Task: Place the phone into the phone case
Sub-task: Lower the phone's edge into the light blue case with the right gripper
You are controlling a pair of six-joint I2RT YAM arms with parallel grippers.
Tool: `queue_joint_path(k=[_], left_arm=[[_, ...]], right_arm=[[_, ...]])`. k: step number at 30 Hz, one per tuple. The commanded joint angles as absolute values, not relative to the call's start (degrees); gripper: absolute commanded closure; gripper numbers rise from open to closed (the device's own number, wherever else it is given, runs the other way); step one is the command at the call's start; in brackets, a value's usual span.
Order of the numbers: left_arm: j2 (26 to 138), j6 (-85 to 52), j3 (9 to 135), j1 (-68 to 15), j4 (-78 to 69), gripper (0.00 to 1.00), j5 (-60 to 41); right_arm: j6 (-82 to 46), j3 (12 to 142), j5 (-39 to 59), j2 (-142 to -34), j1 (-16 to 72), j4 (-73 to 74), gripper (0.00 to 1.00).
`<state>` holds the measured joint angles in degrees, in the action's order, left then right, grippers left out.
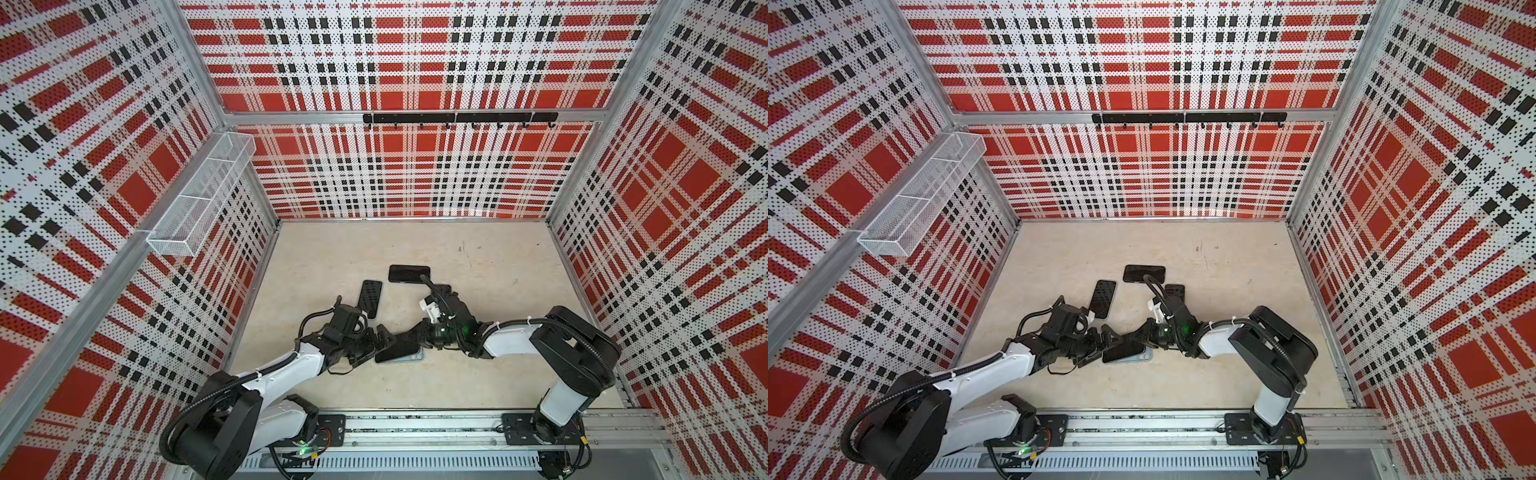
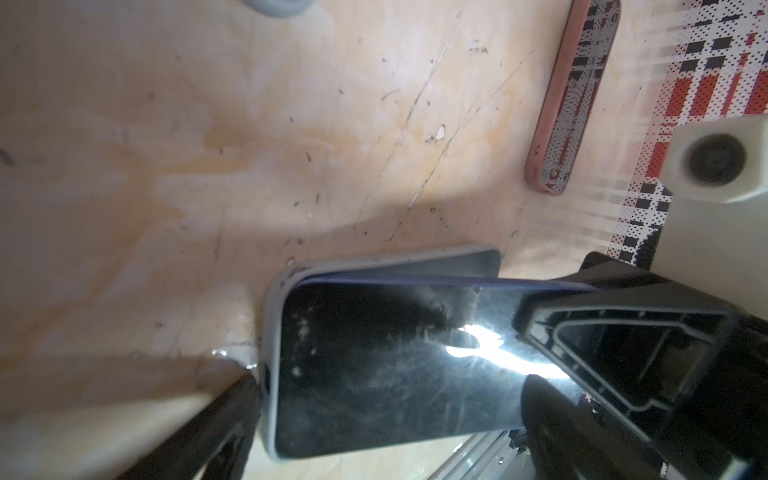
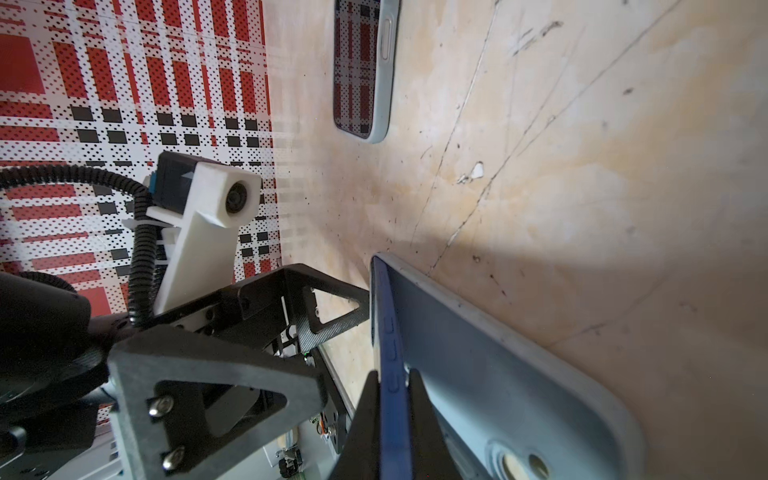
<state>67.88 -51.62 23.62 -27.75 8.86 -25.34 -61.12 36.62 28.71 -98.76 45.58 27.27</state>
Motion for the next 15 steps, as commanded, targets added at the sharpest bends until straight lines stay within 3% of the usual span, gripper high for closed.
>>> queue_joint_path(k=[1,8,15], left_arm=[[68.82,-50.56,24.55,-27.48,9.79,0.0,-24.23],[69.17,-49.37,25.02,-27.37,10.21,0.0,-24.09],[68.34,-48.69,24.85,-27.41,10.86,0.01,-23.76]], right_arm=[[-58.83,35.29,24.97,-102.45,47.97,18.6,1.0],[-57.4,36.31,17.79,-98.53,48.77,10.77,0.85],[-56.15,39.79,13.1,-94.73,49.57,3.84,0.77]])
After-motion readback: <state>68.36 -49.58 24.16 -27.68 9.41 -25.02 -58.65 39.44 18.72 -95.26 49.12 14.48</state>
